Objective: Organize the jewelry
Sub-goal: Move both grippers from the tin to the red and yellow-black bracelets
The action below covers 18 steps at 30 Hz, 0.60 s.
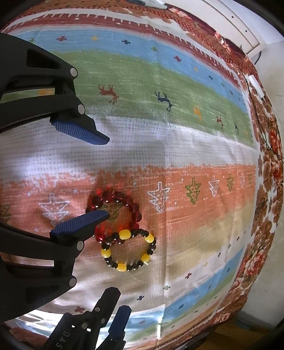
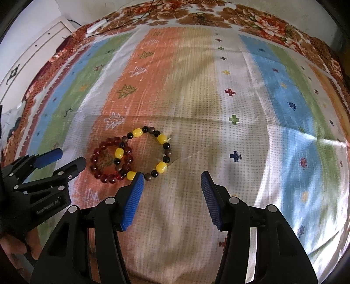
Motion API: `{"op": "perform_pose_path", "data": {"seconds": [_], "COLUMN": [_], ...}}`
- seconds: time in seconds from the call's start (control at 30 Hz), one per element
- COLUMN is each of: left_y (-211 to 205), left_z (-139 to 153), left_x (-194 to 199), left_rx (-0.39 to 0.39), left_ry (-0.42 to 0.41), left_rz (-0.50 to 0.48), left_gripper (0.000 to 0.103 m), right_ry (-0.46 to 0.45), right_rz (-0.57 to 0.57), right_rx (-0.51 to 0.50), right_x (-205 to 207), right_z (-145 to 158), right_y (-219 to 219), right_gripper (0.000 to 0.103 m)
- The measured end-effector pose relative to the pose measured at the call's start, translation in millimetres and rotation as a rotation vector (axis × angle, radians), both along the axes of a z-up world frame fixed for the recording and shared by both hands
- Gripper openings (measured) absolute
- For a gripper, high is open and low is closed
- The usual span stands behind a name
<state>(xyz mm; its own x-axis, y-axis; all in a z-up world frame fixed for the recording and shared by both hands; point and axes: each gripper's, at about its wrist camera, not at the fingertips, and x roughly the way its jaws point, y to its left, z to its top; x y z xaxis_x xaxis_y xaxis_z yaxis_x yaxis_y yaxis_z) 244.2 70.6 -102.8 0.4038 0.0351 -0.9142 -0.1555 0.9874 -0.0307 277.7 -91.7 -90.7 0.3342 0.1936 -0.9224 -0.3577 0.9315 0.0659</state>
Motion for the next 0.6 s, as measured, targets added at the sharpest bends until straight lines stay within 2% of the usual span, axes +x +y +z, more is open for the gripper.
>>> {"op": "perform_pose_path", "data": {"seconds": [0.6], "left_y": [-1], "left_z": [-21], "left_x": [19], "left_rx": [0.028], "left_ry": [0.041], "left_rz": [-0.023], "left_gripper": [0.064], "right_ry": [0.078], "right_rz": [0.019], "right_rx": [-0.033], "right_x": [32], "right_z": [-35], "right_y": [19], "right_gripper": [0.054]}}
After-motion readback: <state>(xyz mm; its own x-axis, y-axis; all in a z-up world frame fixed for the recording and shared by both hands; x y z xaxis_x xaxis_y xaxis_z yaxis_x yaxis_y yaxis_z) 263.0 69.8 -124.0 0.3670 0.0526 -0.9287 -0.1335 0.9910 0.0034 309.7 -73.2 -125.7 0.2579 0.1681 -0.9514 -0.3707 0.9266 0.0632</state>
